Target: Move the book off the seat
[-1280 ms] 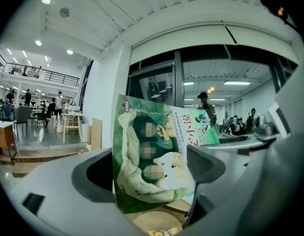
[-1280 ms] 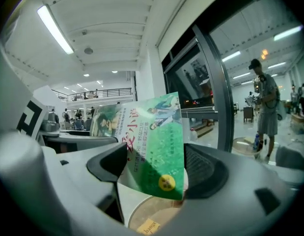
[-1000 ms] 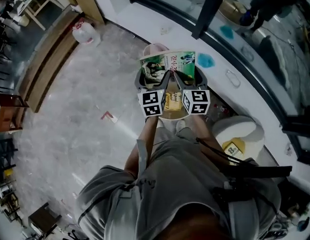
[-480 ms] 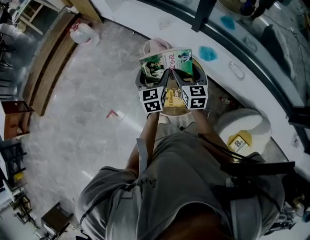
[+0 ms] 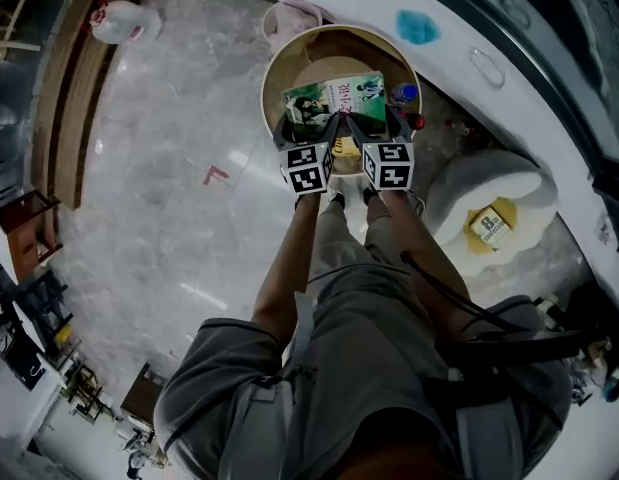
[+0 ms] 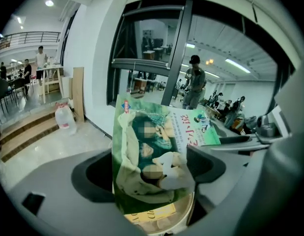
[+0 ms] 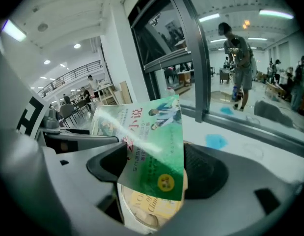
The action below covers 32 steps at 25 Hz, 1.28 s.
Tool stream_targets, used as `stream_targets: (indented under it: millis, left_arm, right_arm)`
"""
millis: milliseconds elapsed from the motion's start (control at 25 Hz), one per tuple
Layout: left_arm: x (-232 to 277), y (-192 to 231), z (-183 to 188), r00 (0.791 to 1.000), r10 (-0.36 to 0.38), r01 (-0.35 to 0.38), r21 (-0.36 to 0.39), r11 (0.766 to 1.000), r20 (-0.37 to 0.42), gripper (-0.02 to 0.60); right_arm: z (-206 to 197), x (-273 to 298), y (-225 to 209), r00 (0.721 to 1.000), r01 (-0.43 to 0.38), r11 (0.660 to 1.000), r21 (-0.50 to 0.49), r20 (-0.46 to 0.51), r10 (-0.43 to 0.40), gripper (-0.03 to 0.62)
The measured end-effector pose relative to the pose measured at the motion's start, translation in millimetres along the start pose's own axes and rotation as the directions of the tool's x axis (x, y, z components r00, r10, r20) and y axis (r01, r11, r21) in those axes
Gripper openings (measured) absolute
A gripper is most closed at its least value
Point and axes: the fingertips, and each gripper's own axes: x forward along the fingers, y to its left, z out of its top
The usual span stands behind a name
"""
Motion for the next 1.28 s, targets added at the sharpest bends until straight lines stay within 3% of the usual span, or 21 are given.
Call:
stream_targets:
  millis: [320, 560, 760, 840, 1040, 1160, 1280]
  left_arm:
    - [87.6, 26.3, -146.7, 0.974, -0.014, 0.006, -0.037, 0.999, -0.226, 0.448]
    - [132.5, 46.5, -246.8, 0.932, -0.004, -0.024, -0.073, 0.997, -0.362, 0.448]
    - [156.0, 50.6, -315.8, 0.887, -0.037, -0.017, -0.113, 0.993, -0.461, 0.448]
    - [161.3, 51.0, -329.3, 0.884, -0.026, -0.022, -0.097, 0.995, -0.467, 0.448]
    - [163.5, 52.0, -332.6, 0.904, 0.017, -0.04, -0.045, 0.998, -0.428, 0.448]
    - [164.7, 52.0, -336.5, 0.896, 0.033, -0.06, -0.047, 0.997, -0.443, 0.449]
    - [162.5, 54.8, -322.0, 0.91, 0.071, -0.096, -0.04, 0.995, -0.409, 0.449]
  right_arm:
    - [-147.5, 80.7, -33.4, 0.981, 0.036, 0.994, 0.1, -0.191, -0.016, 0.357]
    - [-247.9, 128.2, -46.4, 0.951, 0.046, 0.99, 0.136, -0.308, -0.002, 0.358]
    - [-311.2, 146.1, -56.7, 0.923, 0.075, 0.987, 0.142, -0.384, -0.015, 0.357]
    - [-326.7, 150.0, -59.9, 0.919, 0.083, 0.987, 0.139, -0.393, -0.022, 0.359]
    - [-334.1, 154.1, -61.6, 0.927, 0.094, 0.989, 0.111, -0.371, -0.047, 0.359]
    - [-329.7, 151.9, -63.6, 0.925, 0.117, 0.992, 0.044, -0.369, -0.093, 0.359]
    - [-312.1, 150.9, -62.3, 0.94, 0.124, 0.991, 0.052, -0.325, -0.101, 0.359]
